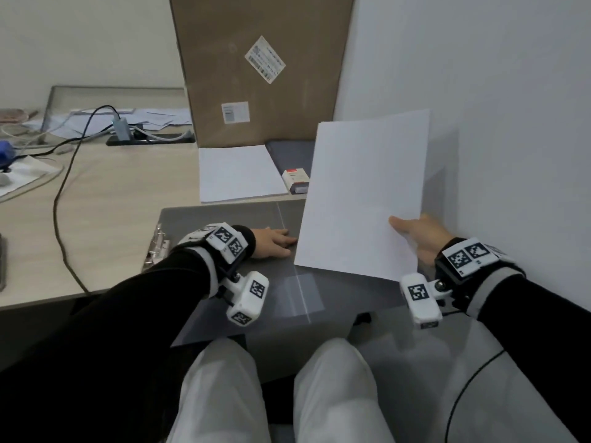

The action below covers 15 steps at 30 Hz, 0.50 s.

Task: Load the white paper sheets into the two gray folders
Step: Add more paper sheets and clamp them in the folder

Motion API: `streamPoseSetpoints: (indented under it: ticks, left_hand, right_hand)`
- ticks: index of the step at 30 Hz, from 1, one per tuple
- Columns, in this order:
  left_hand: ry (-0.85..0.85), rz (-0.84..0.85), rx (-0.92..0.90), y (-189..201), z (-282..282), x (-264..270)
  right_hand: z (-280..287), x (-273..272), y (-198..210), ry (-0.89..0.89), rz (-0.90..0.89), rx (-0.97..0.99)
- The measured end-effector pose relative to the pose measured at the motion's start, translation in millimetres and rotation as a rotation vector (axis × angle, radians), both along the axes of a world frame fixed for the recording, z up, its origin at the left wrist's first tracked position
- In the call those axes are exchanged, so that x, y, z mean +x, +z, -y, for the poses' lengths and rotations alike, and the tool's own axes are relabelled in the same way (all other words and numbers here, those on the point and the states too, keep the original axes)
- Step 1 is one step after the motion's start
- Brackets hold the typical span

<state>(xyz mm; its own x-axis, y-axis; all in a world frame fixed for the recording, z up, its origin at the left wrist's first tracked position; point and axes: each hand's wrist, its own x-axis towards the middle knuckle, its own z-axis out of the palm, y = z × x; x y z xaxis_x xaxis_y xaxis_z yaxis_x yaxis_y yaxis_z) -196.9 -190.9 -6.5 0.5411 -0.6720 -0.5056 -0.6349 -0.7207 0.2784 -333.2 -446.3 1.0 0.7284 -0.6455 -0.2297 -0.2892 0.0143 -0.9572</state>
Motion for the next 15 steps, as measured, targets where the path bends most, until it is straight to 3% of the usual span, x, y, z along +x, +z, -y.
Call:
streamPoseSetpoints:
  ticks: [4, 6, 9, 11, 13, 15]
  left_hand:
    - [0.077, -0.087, -0.044, -0.4, -40.4, 10.0]
    - [0.178, -0.102, -0.154, 3.2, -49.6, 10.9]
    - [0.506, -0.175, -0.575, 9.7, -47.6, 11.4]
    - [0.697, -0.401, -0.9, 14.3, -60.0, 0.6]
    - [0.773, -0.598, -1.007, 18.1, -51.7, -1.8]
    - [0.805, -0.638, -1.042, 22.0, -41.3, -5.4]
  right_hand:
    - [-19.9, 10.2, 0.2, 0.137, 0.034, 0.036]
    - [-28.4, 17.0, -0.5, 0.184, 0.033, 0.056]
    - [-36.4, 20.8, -5.1, 0.271, 0.025, 0.091]
    - [-58.1, 12.6, -8.3, 0.332, 0.034, 0.134]
    - [-61.3, 11.5, -9.8, 0.371, 0.028, 0.184]
    - [-62.8, 9.7, -11.1, 0.398, 0.014, 0.22]
